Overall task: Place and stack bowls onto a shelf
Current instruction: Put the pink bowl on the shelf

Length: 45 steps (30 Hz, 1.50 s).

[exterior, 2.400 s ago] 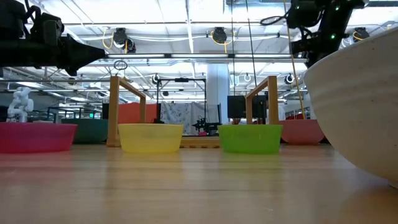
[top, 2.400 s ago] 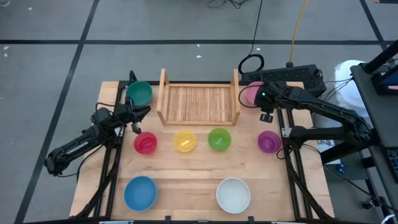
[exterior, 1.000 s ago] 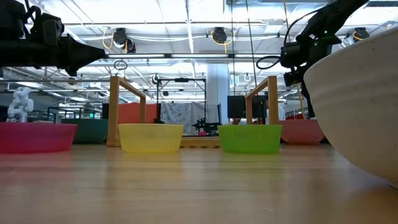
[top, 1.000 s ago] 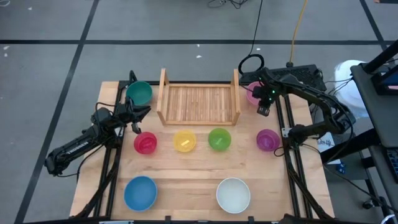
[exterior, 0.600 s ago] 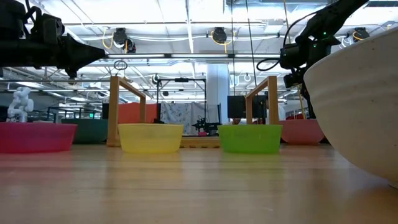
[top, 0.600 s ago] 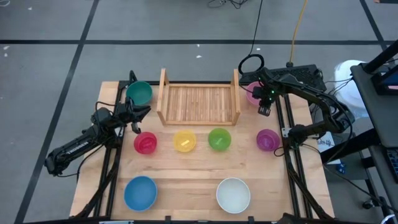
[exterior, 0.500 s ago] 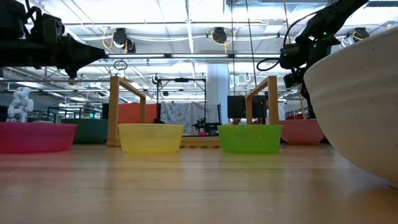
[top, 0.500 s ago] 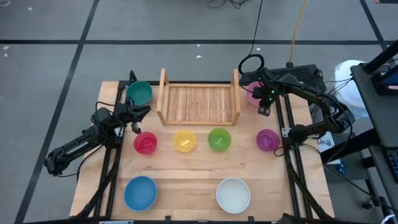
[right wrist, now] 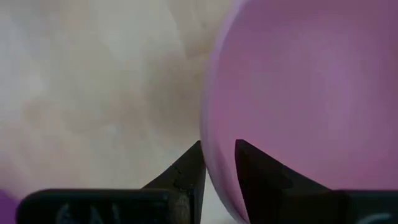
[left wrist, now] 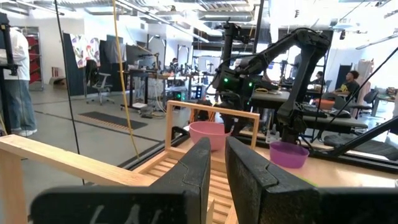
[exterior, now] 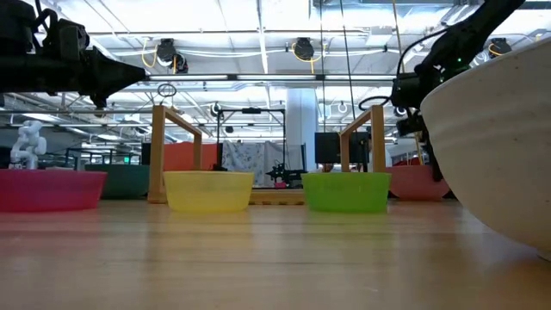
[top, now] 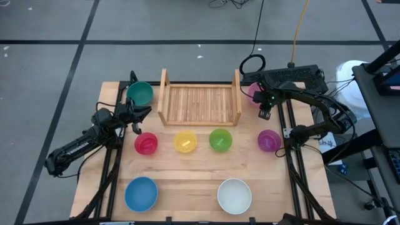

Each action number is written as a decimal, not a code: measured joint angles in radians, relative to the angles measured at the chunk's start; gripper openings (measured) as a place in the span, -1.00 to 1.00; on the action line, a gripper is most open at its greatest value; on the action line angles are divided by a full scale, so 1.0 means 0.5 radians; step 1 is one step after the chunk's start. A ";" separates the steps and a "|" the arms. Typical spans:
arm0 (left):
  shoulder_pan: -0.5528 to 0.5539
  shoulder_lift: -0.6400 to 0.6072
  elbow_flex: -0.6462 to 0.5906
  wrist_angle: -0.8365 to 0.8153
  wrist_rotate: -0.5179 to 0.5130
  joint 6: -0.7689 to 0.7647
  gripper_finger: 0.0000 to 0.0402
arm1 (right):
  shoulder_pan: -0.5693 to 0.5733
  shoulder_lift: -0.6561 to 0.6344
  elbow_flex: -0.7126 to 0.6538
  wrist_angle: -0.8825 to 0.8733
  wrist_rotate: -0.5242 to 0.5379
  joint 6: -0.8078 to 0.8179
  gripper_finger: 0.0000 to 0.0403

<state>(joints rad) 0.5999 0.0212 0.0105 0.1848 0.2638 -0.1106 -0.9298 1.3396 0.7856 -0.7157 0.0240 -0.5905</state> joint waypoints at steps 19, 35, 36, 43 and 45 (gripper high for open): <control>0.000 0.000 0.000 -0.001 -0.001 -0.007 -0.73 | 0.005 -0.128 0.014 -0.088 -0.002 -0.048 -1.00; -0.001 0.000 0.000 0.000 -0.001 -0.006 -0.73 | 0.085 -0.733 0.672 -0.752 0.004 0.181 -1.00; -0.001 0.000 0.000 0.000 0.000 -0.006 -0.73 | 0.107 -0.733 0.739 -0.776 0.001 0.214 -1.00; -0.001 0.000 0.000 0.000 -0.001 -0.005 -0.73 | 0.278 -0.626 1.144 -0.849 -0.055 0.384 -1.00; -0.001 0.000 0.000 0.000 -0.001 -0.014 -0.73 | 0.325 -0.566 1.228 -0.854 -0.105 0.422 -1.00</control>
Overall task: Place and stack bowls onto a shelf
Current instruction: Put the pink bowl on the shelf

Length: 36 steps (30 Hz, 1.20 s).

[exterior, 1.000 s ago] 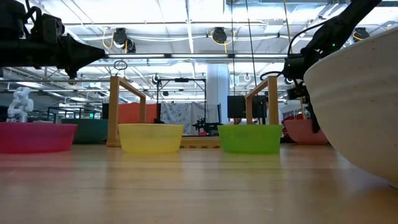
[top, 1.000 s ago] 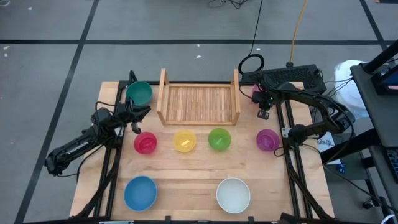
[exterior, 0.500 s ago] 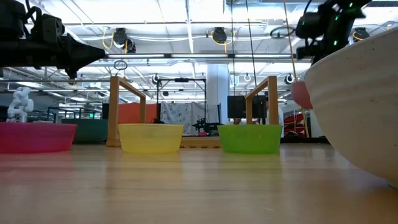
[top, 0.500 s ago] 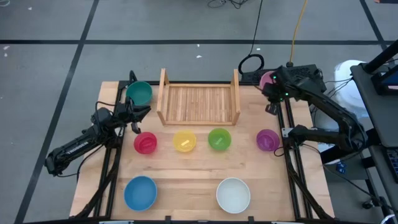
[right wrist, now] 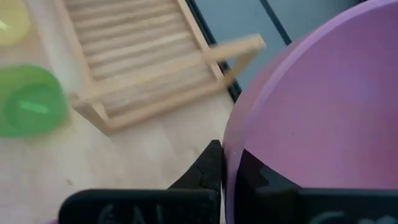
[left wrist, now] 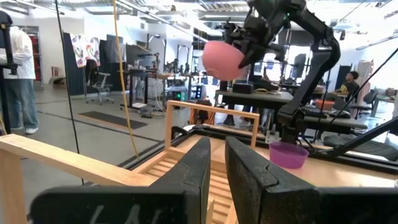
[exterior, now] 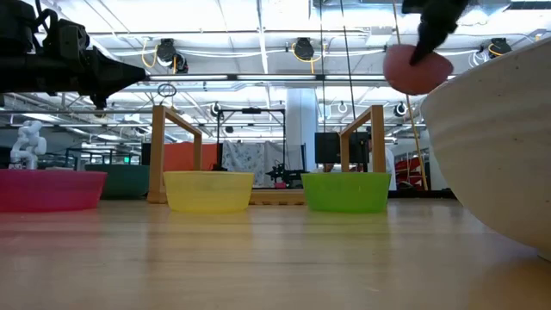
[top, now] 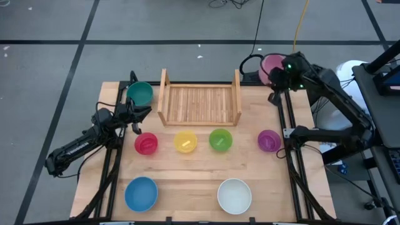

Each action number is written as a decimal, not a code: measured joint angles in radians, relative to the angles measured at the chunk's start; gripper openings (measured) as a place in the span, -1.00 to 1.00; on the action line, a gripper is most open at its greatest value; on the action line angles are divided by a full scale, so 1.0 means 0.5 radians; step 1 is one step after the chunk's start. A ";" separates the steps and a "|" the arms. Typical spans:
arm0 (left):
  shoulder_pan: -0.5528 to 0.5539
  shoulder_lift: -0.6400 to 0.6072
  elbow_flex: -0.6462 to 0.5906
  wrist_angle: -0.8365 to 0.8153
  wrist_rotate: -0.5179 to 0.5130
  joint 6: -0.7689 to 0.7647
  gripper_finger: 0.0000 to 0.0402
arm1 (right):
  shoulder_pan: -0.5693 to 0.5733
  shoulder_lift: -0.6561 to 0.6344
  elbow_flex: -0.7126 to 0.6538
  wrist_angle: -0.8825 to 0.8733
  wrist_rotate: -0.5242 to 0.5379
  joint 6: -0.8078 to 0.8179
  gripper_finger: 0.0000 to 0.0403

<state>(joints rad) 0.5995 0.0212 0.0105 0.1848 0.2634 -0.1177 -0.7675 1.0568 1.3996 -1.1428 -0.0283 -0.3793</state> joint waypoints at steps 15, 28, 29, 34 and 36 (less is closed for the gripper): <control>0.001 0.001 0.000 0.008 0.000 -0.071 -0.73 | 0.497 0.738 0.624 0.045 0.140 0.002 -1.00; 0.001 0.001 0.000 0.291 0.172 -0.046 -0.73 | 0.689 1.431 1.349 0.066 0.153 0.024 -1.00; 0.001 0.001 0.000 0.291 0.172 -0.046 -0.73 | 0.689 1.462 1.367 0.064 0.142 0.036 -1.00; 0.001 0.001 0.000 0.301 0.183 -0.049 -0.73 | 0.660 1.580 1.376 0.063 -0.043 0.046 -1.00; 0.001 0.001 0.000 0.301 0.197 -0.050 -0.73 | 0.656 1.630 1.376 0.062 -0.051 0.045 -1.00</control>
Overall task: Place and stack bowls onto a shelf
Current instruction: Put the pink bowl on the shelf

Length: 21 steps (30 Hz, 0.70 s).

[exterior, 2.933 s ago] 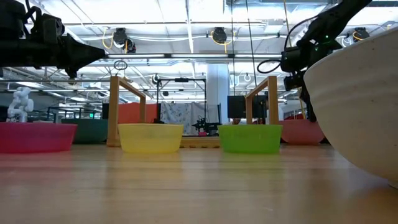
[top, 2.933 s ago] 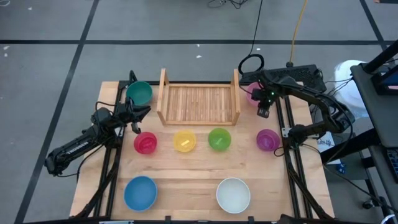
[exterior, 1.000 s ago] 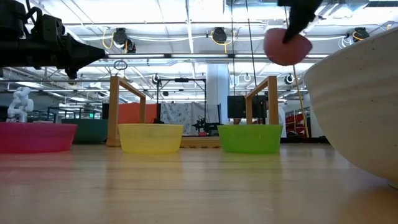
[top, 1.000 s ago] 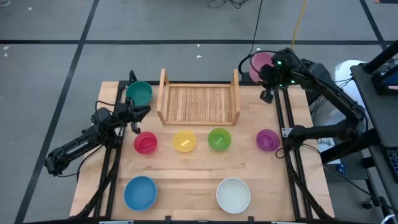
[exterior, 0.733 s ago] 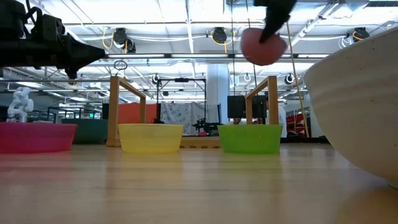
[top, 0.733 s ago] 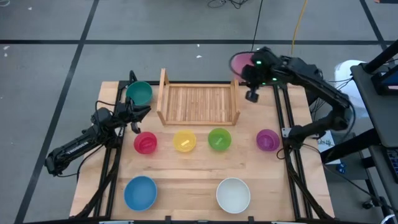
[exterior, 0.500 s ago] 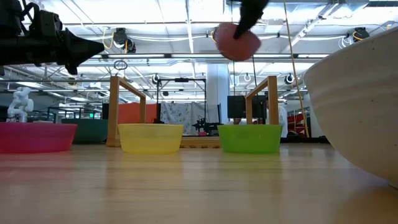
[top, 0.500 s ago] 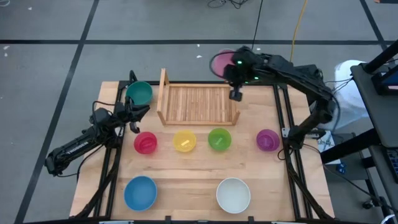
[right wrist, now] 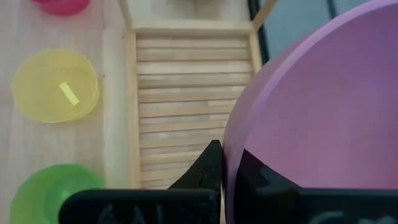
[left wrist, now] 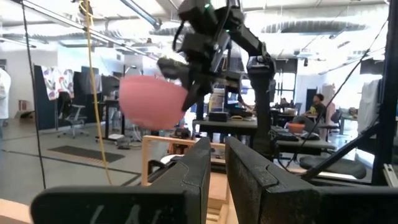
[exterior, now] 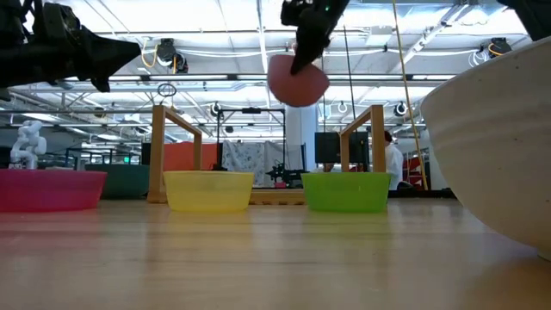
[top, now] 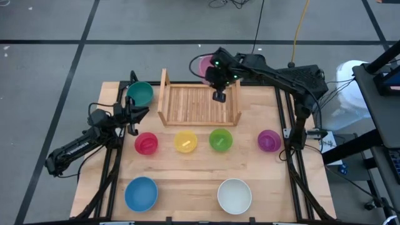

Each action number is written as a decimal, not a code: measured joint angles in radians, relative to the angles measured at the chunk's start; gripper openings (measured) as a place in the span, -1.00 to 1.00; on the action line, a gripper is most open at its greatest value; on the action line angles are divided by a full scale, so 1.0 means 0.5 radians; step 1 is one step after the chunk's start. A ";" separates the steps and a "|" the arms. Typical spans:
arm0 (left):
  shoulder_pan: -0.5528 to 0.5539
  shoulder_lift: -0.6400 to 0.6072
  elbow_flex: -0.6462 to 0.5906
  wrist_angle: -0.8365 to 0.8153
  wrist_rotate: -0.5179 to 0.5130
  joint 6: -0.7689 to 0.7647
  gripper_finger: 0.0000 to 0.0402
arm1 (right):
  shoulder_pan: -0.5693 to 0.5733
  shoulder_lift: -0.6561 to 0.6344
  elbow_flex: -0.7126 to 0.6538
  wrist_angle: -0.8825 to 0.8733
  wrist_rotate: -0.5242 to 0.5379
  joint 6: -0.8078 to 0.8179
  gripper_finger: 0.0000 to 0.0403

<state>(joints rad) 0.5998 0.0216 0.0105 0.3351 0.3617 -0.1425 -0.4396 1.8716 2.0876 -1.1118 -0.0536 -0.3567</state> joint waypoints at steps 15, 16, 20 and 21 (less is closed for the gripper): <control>0.000 0.000 0.000 0.022 0.003 -0.037 -0.73 | -0.139 0.373 -0.003 -0.190 -0.173 -0.002 -1.00; 0.000 0.000 0.000 0.022 0.003 -0.037 -0.73 | -0.141 0.392 -0.003 -0.192 -0.175 -0.003 -1.00; 0.000 0.000 0.000 0.022 0.003 -0.037 -0.73 | -0.145 0.475 -0.004 -0.201 -0.164 -0.024 -1.00; 0.000 0.000 0.000 0.022 0.003 -0.037 -0.73 | -0.145 0.496 -0.004 -0.209 -0.164 -0.036 -1.00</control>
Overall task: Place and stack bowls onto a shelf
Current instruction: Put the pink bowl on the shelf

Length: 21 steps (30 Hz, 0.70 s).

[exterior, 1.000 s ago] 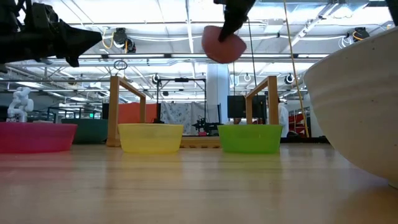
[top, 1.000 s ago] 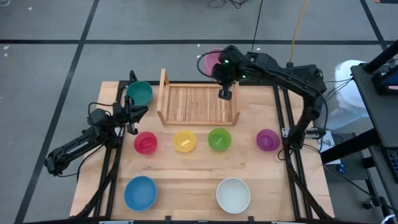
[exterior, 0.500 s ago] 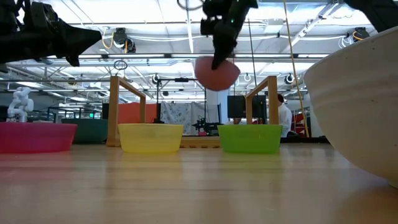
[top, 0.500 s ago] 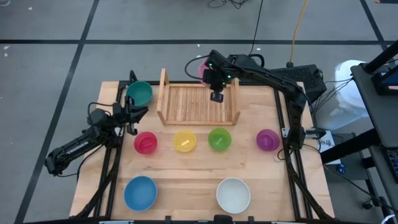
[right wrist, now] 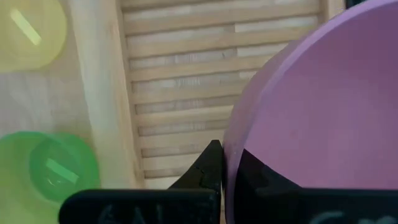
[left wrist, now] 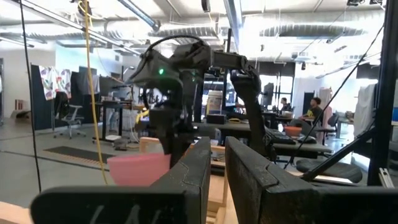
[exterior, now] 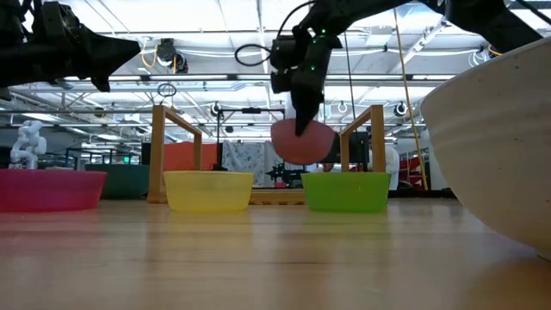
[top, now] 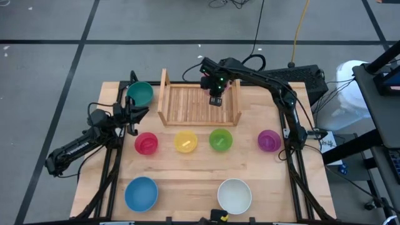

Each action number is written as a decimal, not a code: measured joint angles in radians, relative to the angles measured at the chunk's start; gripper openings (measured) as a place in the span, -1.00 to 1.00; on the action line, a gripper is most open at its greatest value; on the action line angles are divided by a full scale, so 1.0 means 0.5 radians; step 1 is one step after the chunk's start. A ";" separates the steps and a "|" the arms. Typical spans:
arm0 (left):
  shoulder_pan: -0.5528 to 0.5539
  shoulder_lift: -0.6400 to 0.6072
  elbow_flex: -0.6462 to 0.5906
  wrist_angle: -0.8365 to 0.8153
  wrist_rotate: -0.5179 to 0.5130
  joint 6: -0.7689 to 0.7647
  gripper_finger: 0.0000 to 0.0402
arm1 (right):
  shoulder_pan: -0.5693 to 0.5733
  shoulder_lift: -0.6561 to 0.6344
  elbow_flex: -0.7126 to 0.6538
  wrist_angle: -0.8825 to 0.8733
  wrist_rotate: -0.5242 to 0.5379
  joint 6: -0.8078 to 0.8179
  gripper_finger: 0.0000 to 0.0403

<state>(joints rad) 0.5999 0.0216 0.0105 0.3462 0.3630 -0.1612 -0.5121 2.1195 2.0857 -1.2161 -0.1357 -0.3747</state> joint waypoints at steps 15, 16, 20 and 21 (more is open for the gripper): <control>0.000 0.000 0.000 0.006 0.005 -0.003 -0.73 | -0.109 0.077 -0.229 -0.010 0.000 0.043 -1.00; 0.000 0.000 0.000 0.006 0.005 -0.003 -0.73 | -0.115 0.074 -0.262 0.006 0.000 0.039 -1.00; 0.000 0.000 0.000 0.006 0.005 -0.002 -0.73 | -0.125 0.074 -0.378 0.111 0.004 0.023 -1.00; 0.000 0.000 0.000 0.006 0.005 -0.002 -0.73 | -0.125 0.071 -0.402 0.154 0.007 0.020 -1.00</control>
<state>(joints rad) 0.5999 0.0216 0.0105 0.3492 0.3656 -0.1623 -0.5747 2.1551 1.8846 -1.1390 -0.1323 -0.3647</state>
